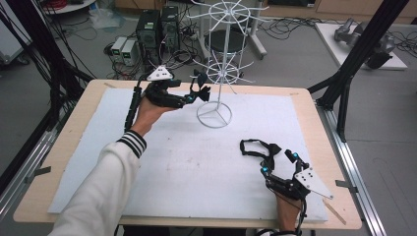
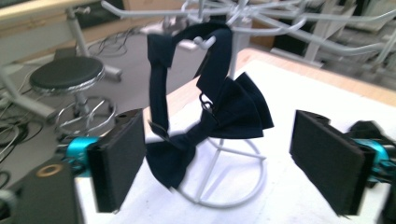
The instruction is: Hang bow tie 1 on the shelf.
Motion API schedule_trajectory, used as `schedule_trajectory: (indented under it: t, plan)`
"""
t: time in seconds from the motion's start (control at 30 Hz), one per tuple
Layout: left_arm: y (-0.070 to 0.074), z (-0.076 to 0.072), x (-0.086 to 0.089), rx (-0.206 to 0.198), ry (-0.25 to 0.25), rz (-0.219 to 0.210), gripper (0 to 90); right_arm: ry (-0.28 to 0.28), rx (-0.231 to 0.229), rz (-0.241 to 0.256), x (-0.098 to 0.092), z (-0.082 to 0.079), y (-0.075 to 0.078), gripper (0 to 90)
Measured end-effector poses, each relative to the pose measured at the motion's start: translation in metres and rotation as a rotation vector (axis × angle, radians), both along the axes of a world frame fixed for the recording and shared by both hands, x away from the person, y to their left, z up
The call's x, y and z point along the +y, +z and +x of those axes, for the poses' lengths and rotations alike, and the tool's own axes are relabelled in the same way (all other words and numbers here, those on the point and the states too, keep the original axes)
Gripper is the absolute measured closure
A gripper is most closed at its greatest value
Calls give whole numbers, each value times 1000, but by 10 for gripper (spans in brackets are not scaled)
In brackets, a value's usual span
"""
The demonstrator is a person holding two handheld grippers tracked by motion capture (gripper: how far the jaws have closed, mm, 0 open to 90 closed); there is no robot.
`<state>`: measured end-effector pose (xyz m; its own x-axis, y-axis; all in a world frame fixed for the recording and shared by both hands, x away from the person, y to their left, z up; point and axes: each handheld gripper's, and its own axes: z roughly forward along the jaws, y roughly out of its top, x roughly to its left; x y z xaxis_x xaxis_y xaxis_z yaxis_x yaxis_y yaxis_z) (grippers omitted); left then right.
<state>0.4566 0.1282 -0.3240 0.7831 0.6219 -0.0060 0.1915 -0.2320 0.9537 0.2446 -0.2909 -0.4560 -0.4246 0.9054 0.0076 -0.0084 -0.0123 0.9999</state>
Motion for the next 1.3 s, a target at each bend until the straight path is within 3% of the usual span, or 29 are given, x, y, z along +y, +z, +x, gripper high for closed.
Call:
schedule_trajectory:
  t: [0.27,0.43,0.63,0.9,1.0,1.3]
  plan:
    - [-8,-44,49,-65,25,-46,170,-4,8,4,0,1,0,110]
    - [-21,-76,83,-99,26,-81,170,-5,9,7,0,1,0,110]
    - [-37,-108,111,-129,30,-117,166,-7,10,6,0,0,0,110]
    - [-60,-141,136,-172,72,-144,160,-1,6,2,0,0,0,110]
    - [-71,-150,143,-167,91,-148,159,0,3,-1,0,0,0,110]
    - [-88,-165,154,-196,130,-173,160,-2,3,-4,0,0,0,110]
